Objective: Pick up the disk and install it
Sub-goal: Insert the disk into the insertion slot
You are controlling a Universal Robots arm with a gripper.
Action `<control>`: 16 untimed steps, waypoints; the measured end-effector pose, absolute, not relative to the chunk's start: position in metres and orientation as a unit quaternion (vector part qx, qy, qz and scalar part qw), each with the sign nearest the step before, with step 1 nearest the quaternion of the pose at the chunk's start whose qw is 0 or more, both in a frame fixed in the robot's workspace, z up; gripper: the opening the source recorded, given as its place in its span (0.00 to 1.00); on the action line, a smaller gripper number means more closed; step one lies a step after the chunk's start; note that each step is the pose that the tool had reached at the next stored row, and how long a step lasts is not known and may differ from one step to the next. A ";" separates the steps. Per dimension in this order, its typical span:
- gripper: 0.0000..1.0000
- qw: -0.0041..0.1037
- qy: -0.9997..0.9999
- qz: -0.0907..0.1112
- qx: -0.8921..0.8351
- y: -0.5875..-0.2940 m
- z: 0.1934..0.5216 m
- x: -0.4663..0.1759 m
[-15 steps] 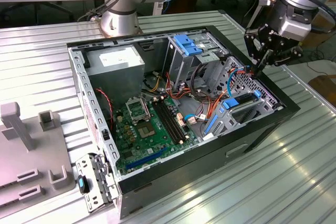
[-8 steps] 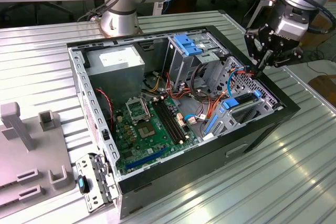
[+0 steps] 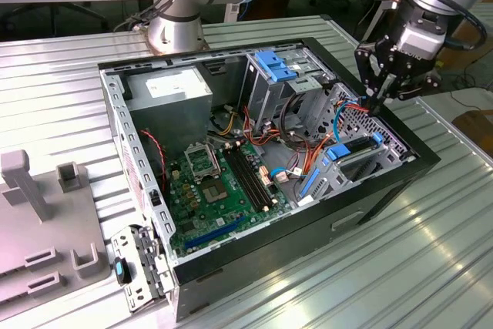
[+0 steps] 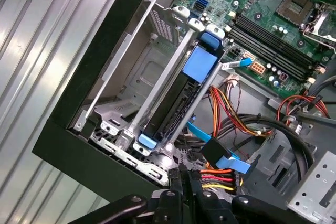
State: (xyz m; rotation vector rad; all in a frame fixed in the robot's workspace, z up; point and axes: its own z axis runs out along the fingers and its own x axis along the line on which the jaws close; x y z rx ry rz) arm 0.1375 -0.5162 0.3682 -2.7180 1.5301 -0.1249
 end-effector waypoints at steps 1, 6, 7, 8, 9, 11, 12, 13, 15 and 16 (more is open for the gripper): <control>0.17 0.010 0.498 -0.040 -0.866 -0.516 0.368 0.137; 0.17 0.007 0.547 -0.041 -0.836 -0.516 0.368 0.137; 0.17 0.007 0.555 -0.041 -0.831 -0.516 0.368 0.137; 0.17 0.006 0.561 -0.041 -0.826 -0.516 0.368 0.137; 0.17 0.006 0.573 -0.041 -0.818 -0.516 0.367 0.137; 0.17 0.004 0.600 -0.041 -0.799 -0.516 0.367 0.137; 0.17 0.004 0.613 -0.041 -0.789 -0.516 0.367 0.137; 0.17 0.003 0.629 -0.041 -0.776 -0.516 0.367 0.137; 0.17 0.007 0.641 -0.037 -0.766 -0.516 0.367 0.137; 0.17 0.010 0.644 -0.034 -0.764 -0.516 0.367 0.137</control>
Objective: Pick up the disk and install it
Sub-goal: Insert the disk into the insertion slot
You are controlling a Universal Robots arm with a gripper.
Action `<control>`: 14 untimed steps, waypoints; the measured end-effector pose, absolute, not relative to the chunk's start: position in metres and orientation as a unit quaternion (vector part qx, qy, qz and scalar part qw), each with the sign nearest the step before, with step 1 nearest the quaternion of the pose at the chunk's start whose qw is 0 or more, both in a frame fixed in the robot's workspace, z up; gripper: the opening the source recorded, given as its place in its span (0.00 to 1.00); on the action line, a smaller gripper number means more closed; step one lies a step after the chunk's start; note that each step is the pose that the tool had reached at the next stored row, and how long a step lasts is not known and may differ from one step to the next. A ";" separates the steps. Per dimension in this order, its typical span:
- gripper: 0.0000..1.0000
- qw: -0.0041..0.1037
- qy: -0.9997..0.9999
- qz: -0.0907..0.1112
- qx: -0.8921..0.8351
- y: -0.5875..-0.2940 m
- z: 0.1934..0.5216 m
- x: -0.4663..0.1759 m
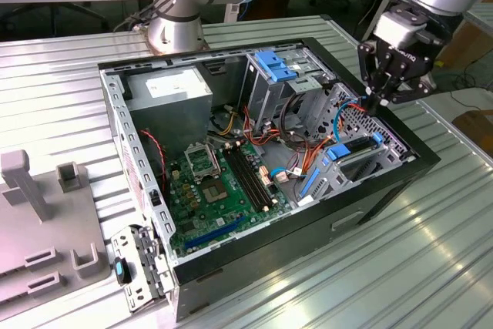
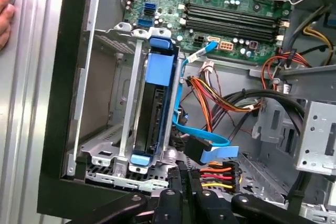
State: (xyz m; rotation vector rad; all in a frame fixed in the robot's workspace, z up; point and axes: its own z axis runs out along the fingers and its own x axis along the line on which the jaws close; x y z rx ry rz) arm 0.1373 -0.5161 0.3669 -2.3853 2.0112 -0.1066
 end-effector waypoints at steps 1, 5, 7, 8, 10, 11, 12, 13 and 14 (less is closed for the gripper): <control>0.17 0.013 0.649 -0.031 -0.760 -0.516 0.367 0.137; 0.17 0.011 0.670 -0.030 -0.742 -0.516 0.366 0.137; 0.17 0.011 0.684 -0.030 -0.729 -0.517 0.366 0.137; 0.17 0.011 0.685 -0.030 -0.728 -0.518 0.366 0.137; 0.17 0.010 0.686 -0.030 -0.727 -0.522 0.366 0.137; 0.17 0.011 0.686 -0.030 -0.727 -0.524 0.366 0.137; 0.17 0.011 0.687 -0.030 -0.726 -0.526 0.366 0.137; 0.17 0.011 0.687 -0.029 -0.726 -0.527 0.366 0.137; 0.17 0.012 0.687 -0.029 -0.726 -0.528 0.366 0.134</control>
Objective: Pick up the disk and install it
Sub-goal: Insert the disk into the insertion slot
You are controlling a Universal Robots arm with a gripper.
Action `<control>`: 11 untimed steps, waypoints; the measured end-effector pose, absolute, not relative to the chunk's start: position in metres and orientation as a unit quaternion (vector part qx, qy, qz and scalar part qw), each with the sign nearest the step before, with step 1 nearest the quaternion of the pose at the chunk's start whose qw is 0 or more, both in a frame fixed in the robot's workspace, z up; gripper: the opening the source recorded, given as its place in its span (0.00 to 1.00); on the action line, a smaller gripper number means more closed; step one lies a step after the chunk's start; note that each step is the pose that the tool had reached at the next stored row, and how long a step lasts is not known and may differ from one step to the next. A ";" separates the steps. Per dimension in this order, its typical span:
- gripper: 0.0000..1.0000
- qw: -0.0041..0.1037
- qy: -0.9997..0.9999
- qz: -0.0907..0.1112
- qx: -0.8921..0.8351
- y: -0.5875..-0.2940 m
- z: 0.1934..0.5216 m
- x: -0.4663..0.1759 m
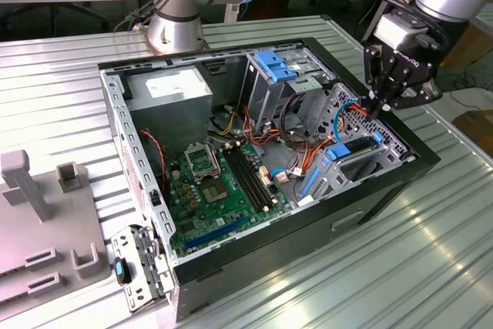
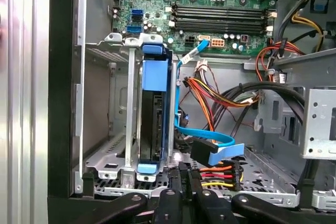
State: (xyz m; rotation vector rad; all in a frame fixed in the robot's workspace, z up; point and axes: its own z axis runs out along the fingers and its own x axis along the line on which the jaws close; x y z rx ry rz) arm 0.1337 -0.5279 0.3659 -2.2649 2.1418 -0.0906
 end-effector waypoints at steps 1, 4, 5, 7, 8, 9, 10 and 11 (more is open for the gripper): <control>0.17 0.011 0.687 -0.029 -0.726 -0.528 0.366 0.130; 0.17 0.012 0.688 -0.029 -0.725 -0.529 0.365 0.125; 0.17 0.011 0.694 -0.029 -0.720 -0.530 0.365 0.125; 0.17 0.011 0.697 -0.029 -0.716 -0.531 0.365 0.125; 0.17 0.011 0.699 -0.029 -0.715 -0.532 0.364 0.125; 0.17 0.011 0.699 -0.029 -0.715 -0.534 0.364 0.125; 0.17 0.011 0.699 -0.029 -0.715 -0.536 0.364 0.125; 0.17 0.011 0.699 -0.029 -0.715 -0.536 0.364 0.125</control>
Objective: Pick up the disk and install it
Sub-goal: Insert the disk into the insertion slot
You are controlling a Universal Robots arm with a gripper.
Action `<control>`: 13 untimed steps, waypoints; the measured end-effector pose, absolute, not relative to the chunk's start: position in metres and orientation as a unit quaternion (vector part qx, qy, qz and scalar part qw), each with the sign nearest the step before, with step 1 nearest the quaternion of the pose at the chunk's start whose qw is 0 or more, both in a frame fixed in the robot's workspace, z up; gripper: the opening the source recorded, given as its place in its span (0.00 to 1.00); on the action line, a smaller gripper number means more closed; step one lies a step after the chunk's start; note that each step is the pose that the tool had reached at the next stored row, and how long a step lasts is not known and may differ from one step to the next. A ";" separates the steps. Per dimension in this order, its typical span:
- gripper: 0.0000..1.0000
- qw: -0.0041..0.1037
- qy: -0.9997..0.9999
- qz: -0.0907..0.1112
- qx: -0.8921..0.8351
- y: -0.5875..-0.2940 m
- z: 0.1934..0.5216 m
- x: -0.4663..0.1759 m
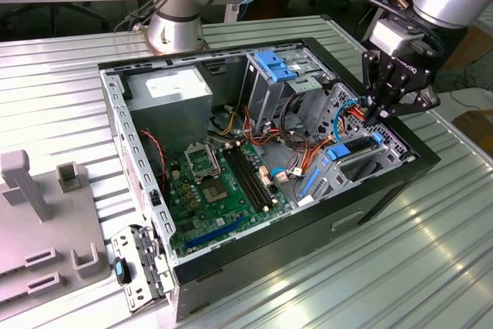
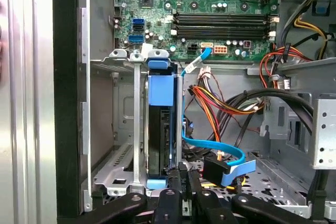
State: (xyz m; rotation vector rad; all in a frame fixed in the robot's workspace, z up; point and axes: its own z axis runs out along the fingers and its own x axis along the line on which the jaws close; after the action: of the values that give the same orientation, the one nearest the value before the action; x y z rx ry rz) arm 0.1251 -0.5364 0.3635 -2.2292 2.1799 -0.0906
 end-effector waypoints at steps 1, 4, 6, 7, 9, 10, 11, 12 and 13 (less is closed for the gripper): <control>0.17 0.012 0.699 -0.029 -0.715 -0.537 0.363 0.125; 0.17 0.012 0.699 -0.028 -0.714 -0.540 0.362 0.123; 0.17 0.012 0.704 -0.028 -0.710 -0.540 0.361 0.123; 0.17 0.012 0.706 -0.028 -0.708 -0.540 0.360 0.123; 0.17 0.012 0.710 -0.028 -0.703 -0.541 0.358 0.123; 0.17 0.012 0.712 -0.028 -0.702 -0.541 0.357 0.123; 0.17 0.011 0.712 -0.028 -0.702 -0.541 0.357 0.122; 0.17 0.012 0.712 -0.028 -0.702 -0.541 0.357 0.120; 0.17 0.012 0.712 -0.028 -0.702 -0.542 0.356 0.119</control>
State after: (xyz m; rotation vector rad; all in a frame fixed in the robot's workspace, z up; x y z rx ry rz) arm 0.1187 -0.5420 0.3562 -2.1885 2.2192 -0.0881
